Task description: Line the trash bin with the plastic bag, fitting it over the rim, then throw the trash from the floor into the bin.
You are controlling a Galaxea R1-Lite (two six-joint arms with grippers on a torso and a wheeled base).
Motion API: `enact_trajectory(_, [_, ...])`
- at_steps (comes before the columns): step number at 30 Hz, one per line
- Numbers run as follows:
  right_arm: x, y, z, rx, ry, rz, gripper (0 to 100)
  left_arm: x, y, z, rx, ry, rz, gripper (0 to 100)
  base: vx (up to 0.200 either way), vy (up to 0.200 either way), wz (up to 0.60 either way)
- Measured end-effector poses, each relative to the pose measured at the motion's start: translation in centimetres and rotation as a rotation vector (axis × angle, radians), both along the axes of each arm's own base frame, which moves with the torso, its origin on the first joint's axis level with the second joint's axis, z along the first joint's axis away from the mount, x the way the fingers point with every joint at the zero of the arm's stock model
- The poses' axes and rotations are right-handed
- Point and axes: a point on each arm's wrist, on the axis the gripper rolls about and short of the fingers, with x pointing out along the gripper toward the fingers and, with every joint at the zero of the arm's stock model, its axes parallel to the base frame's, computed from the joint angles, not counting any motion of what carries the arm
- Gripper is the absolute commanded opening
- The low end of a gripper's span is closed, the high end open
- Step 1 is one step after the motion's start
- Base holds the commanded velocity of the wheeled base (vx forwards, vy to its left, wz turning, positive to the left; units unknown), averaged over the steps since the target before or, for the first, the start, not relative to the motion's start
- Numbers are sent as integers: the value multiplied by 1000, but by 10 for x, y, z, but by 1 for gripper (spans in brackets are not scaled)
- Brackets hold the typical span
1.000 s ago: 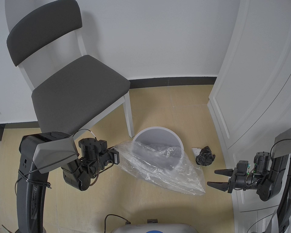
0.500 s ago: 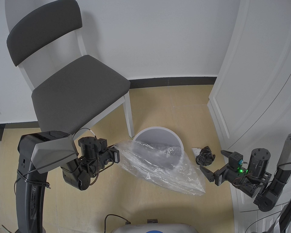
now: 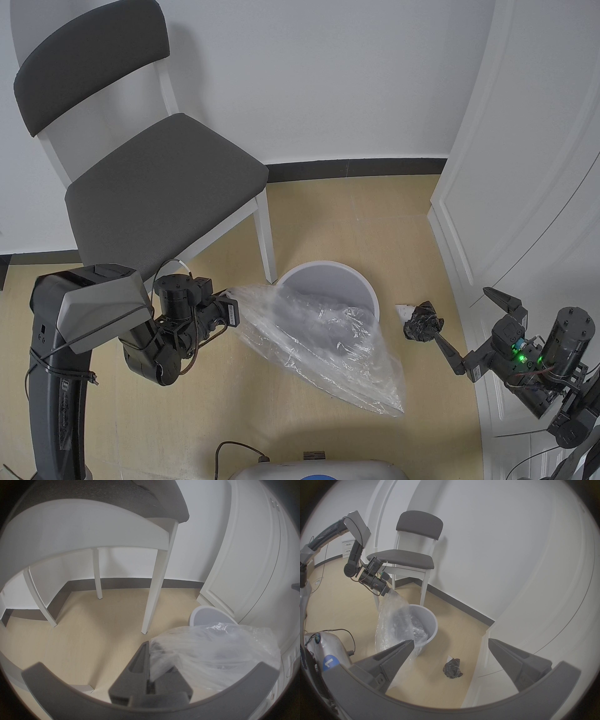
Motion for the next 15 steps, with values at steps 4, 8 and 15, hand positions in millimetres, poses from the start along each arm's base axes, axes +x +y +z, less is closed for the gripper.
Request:
enact_trajectory(4, [-5, -2, 3, 0, -12, 2, 100, 0, -5, 1, -2, -7, 10, 0, 0, 0, 0])
enact_trajectory(8, [-10, 0, 5, 4, -21, 22, 100, -2, -17, 1, -8, -15, 31, 0, 0, 0, 0])
enact_trajectory(15, [-19, -2, 11, 17, -45, 45, 100, -4, -32, 1, -36, -15, 23, 0, 0, 0, 0])
